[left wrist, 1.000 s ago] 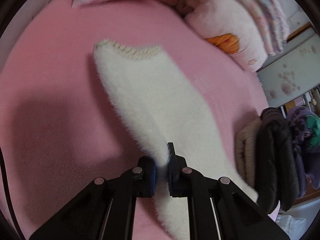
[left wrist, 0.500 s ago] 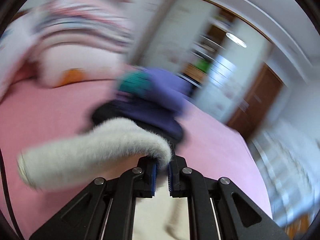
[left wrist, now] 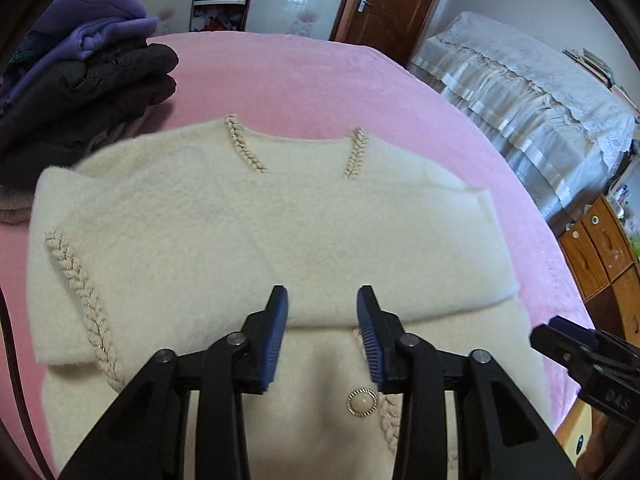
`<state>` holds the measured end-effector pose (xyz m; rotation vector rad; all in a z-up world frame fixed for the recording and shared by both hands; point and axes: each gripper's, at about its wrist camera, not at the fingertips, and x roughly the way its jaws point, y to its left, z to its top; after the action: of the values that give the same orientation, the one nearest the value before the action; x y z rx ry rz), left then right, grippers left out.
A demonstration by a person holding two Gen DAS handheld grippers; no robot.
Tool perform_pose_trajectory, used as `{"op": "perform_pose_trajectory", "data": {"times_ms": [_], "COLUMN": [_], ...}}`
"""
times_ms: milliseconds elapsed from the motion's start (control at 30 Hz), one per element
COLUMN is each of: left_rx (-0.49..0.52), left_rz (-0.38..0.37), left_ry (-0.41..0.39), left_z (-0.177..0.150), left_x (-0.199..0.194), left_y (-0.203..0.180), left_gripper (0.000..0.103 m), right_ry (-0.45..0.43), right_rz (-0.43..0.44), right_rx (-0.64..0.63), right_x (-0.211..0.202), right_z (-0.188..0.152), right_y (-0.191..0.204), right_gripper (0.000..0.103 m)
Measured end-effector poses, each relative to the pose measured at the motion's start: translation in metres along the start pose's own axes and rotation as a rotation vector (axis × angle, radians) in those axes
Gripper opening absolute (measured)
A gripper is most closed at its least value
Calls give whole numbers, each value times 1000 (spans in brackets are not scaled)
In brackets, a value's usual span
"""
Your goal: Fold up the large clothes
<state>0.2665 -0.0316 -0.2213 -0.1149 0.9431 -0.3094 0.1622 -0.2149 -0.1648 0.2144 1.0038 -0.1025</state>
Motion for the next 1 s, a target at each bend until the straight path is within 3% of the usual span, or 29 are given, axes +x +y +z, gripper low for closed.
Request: {"op": "perform_pose_trajectory", "data": {"times_ms": [33,100,233,300,367,433,500,700,767,1000], "left_rx": [0,-14,-88,-128,-188,-242,-276,-341,-351,-405], "left_rz": [-1,-20,-55,-17,92,179,278,374,390,391], "left_ry": [-11,-37,-101,-177,-244,-261,-233,-146,-122,-78], "left_z": [0,2,1,2,2,4,4,-7,-14,-32], "left_x": [-5,-19,-66,-92,-116,-125,-122,-98,-89,-73], "left_y": [0,7,29,44,70,93,120,172,181,205], "left_gripper": [52,58,58,59,63,71,73,73,73,73], "right_ry": [2,2,-10,-21,-46,-68,-85,-65,-31,-18], "right_rz": [3,18,53,84,110,138,167,252,272,198], "right_rx": [1,-4,-68,-125,-187,-258,-337,-546,-612,-782], "right_x": [2,3,3,1,-4,-7,-7,17,33,60], "right_z": [0,0,1,5,9,14,18,11,2,-31], "right_y": [0,1,22,39,61,86,117,204,230,272], "right_gripper": [50,50,50,50,50,50,50,50,56,57]}}
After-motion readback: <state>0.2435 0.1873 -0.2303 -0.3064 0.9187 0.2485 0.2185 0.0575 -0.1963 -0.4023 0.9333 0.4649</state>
